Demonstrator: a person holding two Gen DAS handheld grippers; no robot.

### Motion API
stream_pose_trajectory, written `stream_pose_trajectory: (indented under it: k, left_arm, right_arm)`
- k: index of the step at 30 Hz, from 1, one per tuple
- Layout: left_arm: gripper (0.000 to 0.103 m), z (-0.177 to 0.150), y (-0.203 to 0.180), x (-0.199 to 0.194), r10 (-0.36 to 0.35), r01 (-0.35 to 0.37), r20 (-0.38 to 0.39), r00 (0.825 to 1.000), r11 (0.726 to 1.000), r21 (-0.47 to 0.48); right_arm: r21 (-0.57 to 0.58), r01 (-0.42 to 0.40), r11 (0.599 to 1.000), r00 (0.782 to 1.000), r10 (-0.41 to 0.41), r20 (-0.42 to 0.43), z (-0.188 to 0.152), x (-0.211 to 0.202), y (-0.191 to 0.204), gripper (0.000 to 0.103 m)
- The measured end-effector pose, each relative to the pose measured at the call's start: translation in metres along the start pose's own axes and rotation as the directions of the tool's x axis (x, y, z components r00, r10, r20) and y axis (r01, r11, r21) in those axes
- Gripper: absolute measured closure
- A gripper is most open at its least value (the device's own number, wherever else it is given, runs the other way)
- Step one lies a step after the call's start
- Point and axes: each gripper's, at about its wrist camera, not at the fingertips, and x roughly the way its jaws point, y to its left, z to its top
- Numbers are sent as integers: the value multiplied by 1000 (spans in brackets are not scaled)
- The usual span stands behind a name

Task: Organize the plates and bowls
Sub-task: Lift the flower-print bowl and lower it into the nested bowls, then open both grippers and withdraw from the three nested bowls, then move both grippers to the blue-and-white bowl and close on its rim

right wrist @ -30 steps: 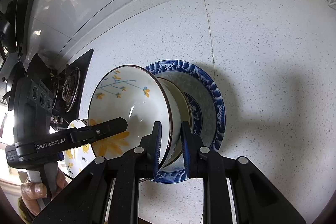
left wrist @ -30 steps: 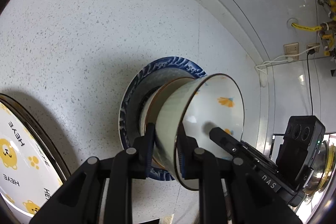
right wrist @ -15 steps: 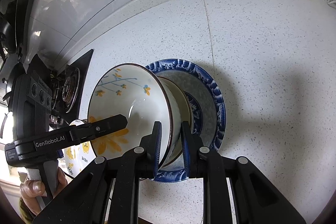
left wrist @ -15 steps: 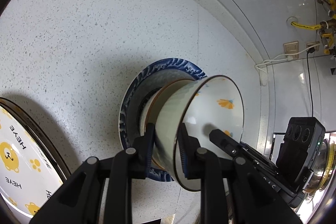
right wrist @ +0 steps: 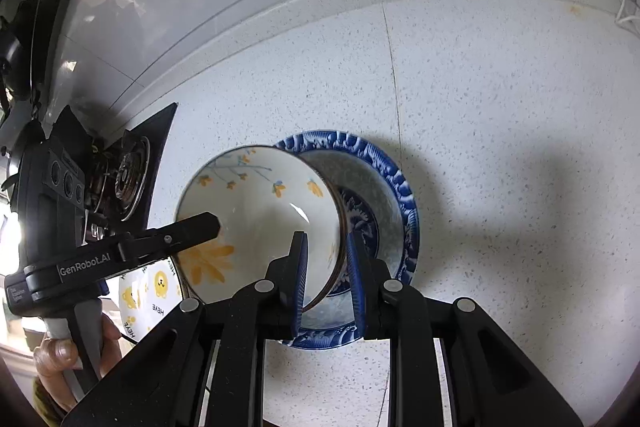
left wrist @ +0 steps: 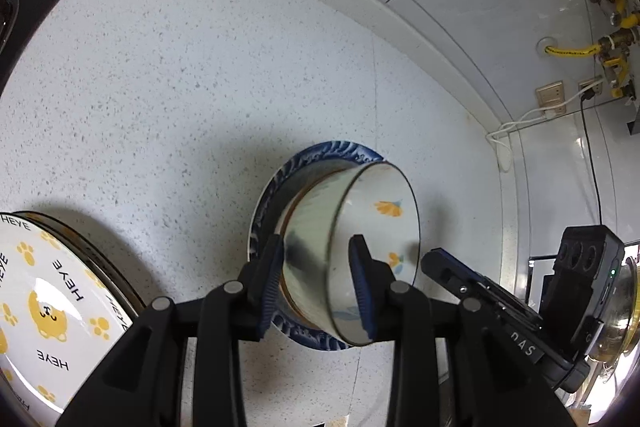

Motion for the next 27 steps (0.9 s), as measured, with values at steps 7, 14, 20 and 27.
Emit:
stream_pose_trajectory:
  k: [7,14,20,27]
  left_arm:
    - [71,-7,-3,-26,27,-31,59,998,997,69]
    - [71,-30,-17,-74,84,-133,245,966,972,194]
    - [70,-52,-17,-106,70,-163,344,937,954,252]
    - [66,-75,-2,-114,63,-169,357,932,947,274]
  right_arm:
    - [-40,67,997,991,-62,120,-8,-30,2,62]
    - [-66,94,993,963,-73,260,-26,-72,3,47]
    - [-84,110,990,938,-75,339,-46,-91,3,37]
    - [-61,110,992,915,-77,396,-76,-108,-4,34]
